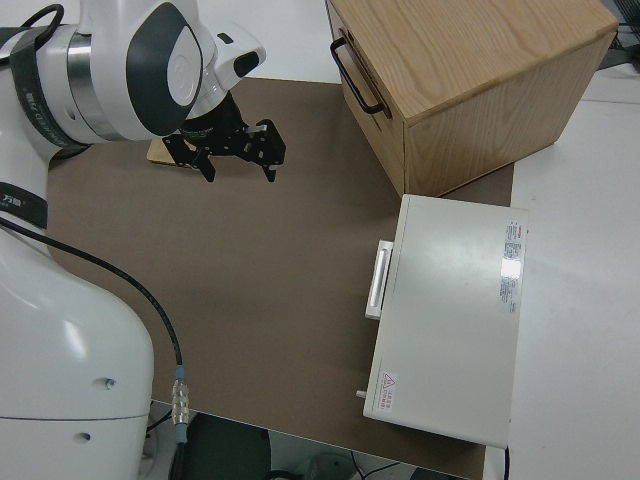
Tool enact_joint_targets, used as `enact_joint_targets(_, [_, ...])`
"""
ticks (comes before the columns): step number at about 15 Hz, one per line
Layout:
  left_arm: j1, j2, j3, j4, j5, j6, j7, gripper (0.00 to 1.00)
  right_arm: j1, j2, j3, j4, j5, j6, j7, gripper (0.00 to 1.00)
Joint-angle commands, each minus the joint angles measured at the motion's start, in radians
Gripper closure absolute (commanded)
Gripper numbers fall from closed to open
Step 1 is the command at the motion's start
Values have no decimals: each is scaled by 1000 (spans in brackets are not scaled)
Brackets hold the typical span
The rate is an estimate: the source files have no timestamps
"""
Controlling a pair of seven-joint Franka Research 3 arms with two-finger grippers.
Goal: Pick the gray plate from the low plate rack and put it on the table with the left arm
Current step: 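Lower the left gripper to the gray plate in the low rack, then grasp the rim of the gray plate with the left gripper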
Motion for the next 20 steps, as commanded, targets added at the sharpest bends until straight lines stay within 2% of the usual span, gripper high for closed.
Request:
enact_joint_targets(1, [-2, -4, -6, -9, 37, 22, -23, 936, -23, -2, 21, 7, -6, -11, 12, 17])
enact_joint_targets(6, [-10, -9, -9, 23, 37, -20, -17, 950, -23, -2, 20, 7, -6, -11, 12, 17])
enact_joint_targets(12, [-16, -9, -21, 194, 25, -233, -3, 948, -23, -2, 21, 7, -6, -11, 12, 17])
enact_joint_targets(16, [-42, -9, -21, 253, 16, -306, -1, 948, -23, -2, 21, 6, -6, -11, 12, 17])
enact_joint_targets(20, [-51, -7, -21, 256, -99, -306, 2, 948, -23, -2, 21, 7, -6, -11, 12, 17])
